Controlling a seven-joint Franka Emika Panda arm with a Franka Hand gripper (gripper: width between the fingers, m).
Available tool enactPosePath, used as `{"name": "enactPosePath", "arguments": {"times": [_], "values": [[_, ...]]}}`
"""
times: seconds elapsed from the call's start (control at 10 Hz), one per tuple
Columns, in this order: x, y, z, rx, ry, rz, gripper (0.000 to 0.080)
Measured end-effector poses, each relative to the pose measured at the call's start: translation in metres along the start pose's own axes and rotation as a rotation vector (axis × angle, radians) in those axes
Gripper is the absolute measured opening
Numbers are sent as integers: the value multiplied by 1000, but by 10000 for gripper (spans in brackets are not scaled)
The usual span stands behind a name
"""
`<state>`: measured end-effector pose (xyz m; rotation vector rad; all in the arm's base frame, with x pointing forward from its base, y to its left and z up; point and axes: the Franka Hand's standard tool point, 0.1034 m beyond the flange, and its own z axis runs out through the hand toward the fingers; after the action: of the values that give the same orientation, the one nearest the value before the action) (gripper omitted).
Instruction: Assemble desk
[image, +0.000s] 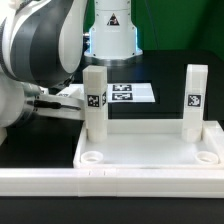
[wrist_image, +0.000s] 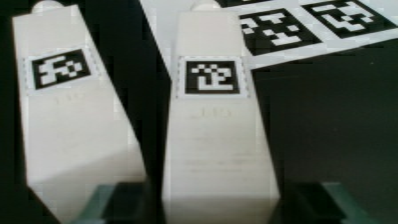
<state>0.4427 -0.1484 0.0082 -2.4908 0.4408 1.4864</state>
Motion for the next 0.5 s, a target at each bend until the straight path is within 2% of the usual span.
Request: {"name": "enactPosePath", "arguments": {"times": [0.1, 0.2, 0.3, 0.4, 0.5], "values": [[0, 0, 0, 0, 0, 0, 483], [0, 0, 0, 0, 0, 0, 593], [0, 1, 2, 4, -4, 10, 593], [0, 4, 5, 8, -11, 28, 639], [0, 4, 7, 8, -15, 38, 647]]}}
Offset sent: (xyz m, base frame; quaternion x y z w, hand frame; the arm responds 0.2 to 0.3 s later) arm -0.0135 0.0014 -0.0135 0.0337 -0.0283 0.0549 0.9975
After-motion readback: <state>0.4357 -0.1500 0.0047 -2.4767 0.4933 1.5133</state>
